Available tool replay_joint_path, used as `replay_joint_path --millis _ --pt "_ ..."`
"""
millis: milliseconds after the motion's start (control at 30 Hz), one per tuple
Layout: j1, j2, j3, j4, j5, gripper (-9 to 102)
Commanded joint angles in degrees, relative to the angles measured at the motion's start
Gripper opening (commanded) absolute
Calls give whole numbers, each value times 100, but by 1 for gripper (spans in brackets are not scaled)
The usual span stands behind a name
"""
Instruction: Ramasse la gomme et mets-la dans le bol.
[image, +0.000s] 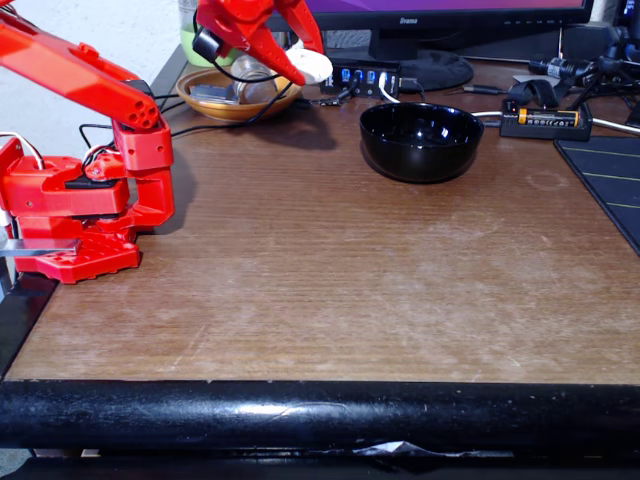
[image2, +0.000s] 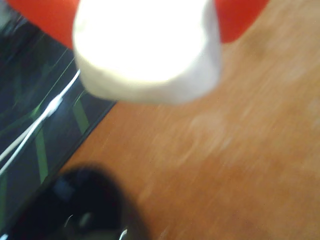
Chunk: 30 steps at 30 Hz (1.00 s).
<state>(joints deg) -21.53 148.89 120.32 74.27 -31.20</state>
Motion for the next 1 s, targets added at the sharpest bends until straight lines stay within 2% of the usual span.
replay_joint_path --millis 0,133,300,600,833,967 --pt "97 -492 -369 -580 44 -6" --pt "308 -1301 -633 -1072 -44 -6" --pt "483 -2320 -1521 -1274 -26 -5" --pt "299 -3955 -3691 -369 378 -5" --pt "-896 -3639 -3524 202 694 -4" --pt "-1116 -4017 -4210 387 1028 -4"
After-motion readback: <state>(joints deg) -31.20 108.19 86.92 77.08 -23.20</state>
